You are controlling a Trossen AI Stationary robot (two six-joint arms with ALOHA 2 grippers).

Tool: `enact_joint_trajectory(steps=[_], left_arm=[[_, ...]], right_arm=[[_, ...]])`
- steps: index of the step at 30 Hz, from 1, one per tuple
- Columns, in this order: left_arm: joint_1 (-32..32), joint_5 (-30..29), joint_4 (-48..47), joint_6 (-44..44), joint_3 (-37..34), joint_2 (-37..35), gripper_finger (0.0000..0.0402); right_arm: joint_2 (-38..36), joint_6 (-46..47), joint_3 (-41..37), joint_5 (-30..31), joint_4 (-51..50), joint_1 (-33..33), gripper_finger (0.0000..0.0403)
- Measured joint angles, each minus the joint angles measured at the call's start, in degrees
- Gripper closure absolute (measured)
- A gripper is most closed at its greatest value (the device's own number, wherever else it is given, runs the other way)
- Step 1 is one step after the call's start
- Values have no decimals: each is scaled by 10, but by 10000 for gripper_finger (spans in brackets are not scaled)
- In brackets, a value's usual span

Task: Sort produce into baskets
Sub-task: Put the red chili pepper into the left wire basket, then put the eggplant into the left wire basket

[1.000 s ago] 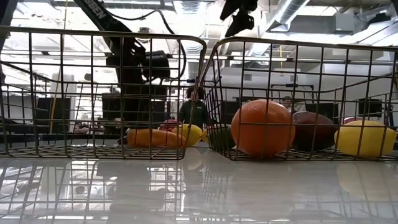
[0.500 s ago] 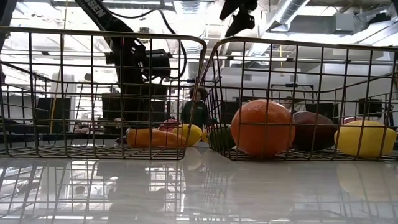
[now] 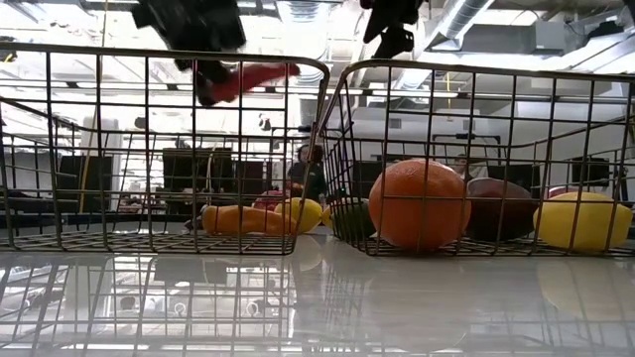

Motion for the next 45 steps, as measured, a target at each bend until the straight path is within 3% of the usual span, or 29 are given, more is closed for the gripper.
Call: enact_joint_trajectory(steps=[7,11,18,22,28,35,40,45], left_arm=[[-125,-21,-28,-168,-26,-43,248],[-161,-81,-45,-239,-26,-42,244],[-184,-145,-71,-247,-26,-39,174],[-157,-156,-81,-243,4,-38,145],[-74,-243,-84,-171,23,-20,152],[29,-214,-34,-36,-50,62,174],[50,-253,30,6,-73,118,177],[65,-235,101,21,-89,159,177]], right_arm=[[-12,-5,0,0,8,-36,26],[-13,-10,0,0,21,-44,26],[-13,-21,0,-1,22,-46,26],[-13,-20,0,-1,22,-46,26],[-13,-18,0,-23,44,-46,26],[-13,-12,0,-30,60,-32,26],[-13,0,0,-30,58,-21,26],[-13,3,0,-14,61,-15,26]])
